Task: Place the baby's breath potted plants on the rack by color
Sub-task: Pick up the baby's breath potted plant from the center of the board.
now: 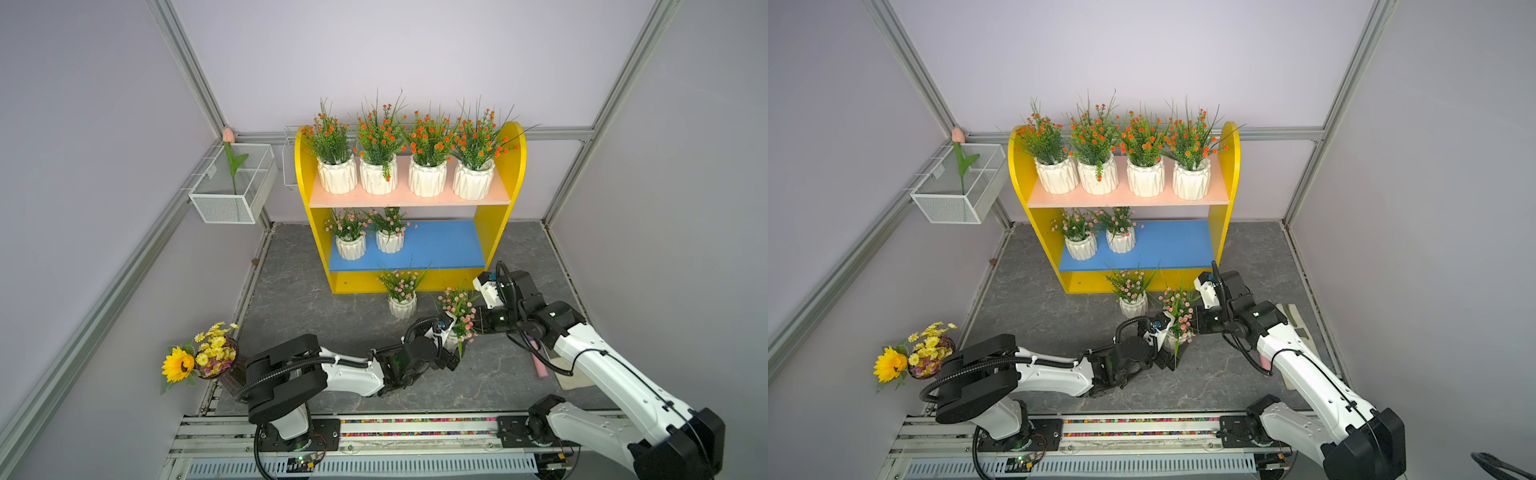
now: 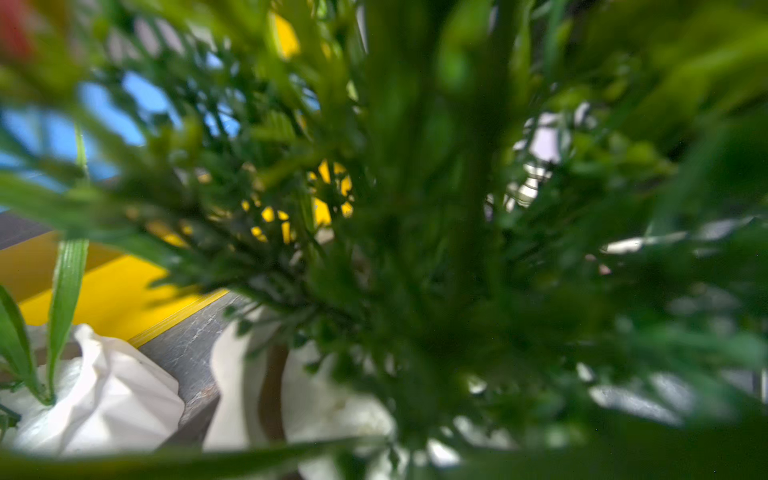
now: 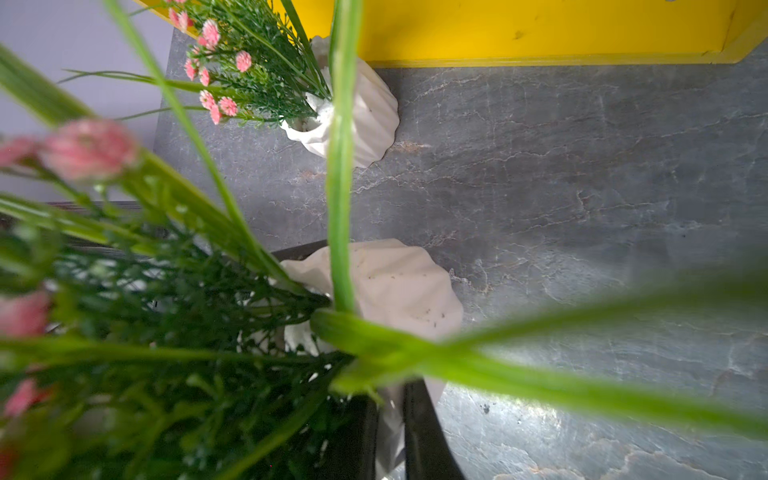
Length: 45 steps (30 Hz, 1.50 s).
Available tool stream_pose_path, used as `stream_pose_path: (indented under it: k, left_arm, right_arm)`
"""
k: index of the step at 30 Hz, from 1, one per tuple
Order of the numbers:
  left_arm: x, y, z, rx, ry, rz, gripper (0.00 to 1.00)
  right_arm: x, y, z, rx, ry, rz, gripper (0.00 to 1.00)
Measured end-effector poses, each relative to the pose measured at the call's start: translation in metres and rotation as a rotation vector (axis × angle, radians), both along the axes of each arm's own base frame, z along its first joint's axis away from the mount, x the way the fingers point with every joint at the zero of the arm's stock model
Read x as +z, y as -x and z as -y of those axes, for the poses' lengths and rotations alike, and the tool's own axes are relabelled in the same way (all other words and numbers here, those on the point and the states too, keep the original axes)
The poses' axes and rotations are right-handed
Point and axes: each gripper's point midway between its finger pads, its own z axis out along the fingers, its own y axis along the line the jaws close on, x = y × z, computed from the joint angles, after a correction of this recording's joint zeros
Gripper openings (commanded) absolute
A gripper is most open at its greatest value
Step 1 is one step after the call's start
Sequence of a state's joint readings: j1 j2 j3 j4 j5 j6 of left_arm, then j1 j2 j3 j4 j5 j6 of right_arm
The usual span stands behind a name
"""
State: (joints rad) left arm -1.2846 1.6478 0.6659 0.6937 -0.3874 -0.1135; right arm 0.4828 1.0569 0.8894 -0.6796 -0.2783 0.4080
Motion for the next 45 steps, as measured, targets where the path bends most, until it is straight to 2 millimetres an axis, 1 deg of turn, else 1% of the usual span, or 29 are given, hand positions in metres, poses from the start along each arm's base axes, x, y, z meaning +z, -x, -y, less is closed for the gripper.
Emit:
stream_pose_path:
  k: [5, 17, 18, 21, 23, 27, 33, 35, 40, 45]
  left_arm:
    - [0.001, 0.0, 0.002, -0.002, 0.011, 0.007, 1.0]
    - [-0.005, 0.0, 0.002, -0.006, -0.007, 0.017, 0.99]
    - [-0.006, 0.0, 0.002, -0.006, -0.008, 0.018, 0.97]
    - [-0.008, 0.0, 0.001, -0.008, -0.017, 0.022, 0.79]
    - [-0.011, 0.0, 0.001, -0.01, -0.023, 0.023, 0.73]
    - [-0.014, 0.0, 0.002, -0.01, -0.026, 0.021, 0.55]
    - [-0.014, -0.002, 0.002, 0.007, -0.018, 0.023, 0.53]
    - [-0.012, -0.003, 0.004, 0.014, -0.017, 0.025, 0.53]
    - [-0.001, -0.008, 0.013, 0.027, -0.009, 0.032, 0.52]
    - [0.008, -0.015, 0.018, 0.041, -0.002, 0.034, 0.53]
  right_arm:
    - [0.003, 0.003, -0.001, -0.006, -0.026, -0.002, 0.13]
    - [-0.005, 0.008, -0.002, -0.027, -0.075, -0.023, 0.13]
    - [-0.005, 0.009, -0.002, -0.029, -0.081, -0.024, 0.13]
    - [-0.007, 0.009, -0.003, -0.034, -0.093, -0.025, 0.13]
    - [-0.009, 0.009, -0.003, -0.036, -0.093, -0.027, 0.13]
    - [-0.012, 0.009, -0.002, -0.036, -0.09, -0.029, 0.14]
    - [-0.011, 0.008, -0.001, -0.04, -0.097, -0.024, 0.22]
    - [-0.008, 0.007, 0.0, -0.045, -0.102, -0.016, 0.23]
    - [0.002, 0.003, 0.01, -0.082, -0.121, 0.019, 0.25]
    - [0.013, 0.007, 0.023, -0.113, -0.131, 0.045, 0.28]
